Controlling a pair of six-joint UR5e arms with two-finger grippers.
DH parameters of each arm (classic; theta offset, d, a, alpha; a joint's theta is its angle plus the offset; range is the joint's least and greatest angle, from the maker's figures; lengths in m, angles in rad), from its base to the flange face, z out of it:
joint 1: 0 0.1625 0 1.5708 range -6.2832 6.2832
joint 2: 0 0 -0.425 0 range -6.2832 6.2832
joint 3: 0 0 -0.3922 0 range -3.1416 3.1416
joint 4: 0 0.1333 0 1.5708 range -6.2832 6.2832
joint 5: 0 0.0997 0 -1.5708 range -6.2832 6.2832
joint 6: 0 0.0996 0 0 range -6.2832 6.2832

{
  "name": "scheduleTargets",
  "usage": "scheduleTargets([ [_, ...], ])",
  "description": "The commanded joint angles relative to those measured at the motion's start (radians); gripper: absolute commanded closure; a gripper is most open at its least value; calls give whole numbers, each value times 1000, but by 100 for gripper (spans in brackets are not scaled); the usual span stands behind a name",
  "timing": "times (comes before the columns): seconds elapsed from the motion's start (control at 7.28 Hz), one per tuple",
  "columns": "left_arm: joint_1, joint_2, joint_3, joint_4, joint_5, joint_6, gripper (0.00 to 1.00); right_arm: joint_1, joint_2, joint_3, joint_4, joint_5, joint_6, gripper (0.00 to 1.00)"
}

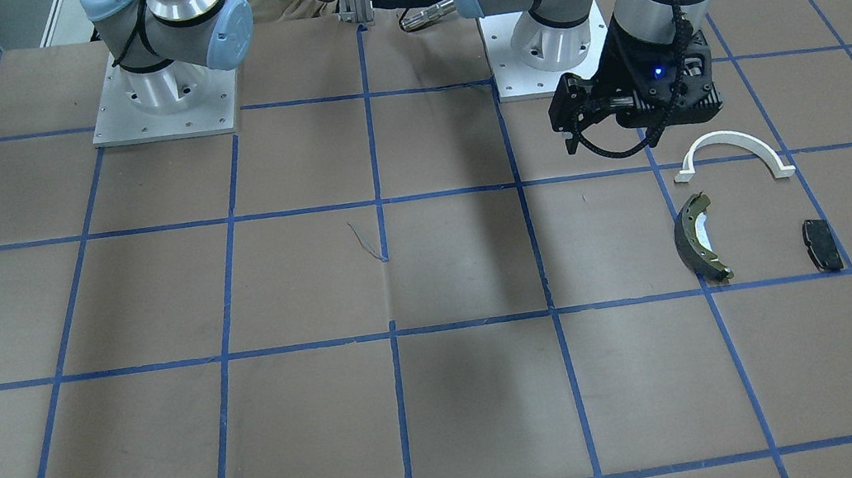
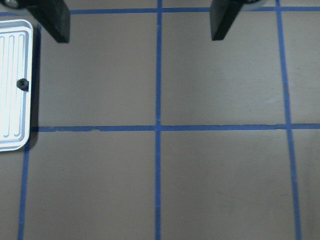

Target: Place bearing gear from tray to pile

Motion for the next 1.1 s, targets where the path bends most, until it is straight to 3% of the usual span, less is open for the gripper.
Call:
scheduleTargets([
  [0.0,0,-3,0,4,-1,0,0,-198,105,3,-120,3,-233,0],
  [0.27,0,0,1,4,0,0,0,-322,233,3,-303,5,-374,0],
  [0.55,0,-1,1,6,-1,0,0,-416,354,3,-411,16,-509,2],
  [0.96,0,-2,1,4,-3,0,0,-452,448,9,-490,4,-563,2],
])
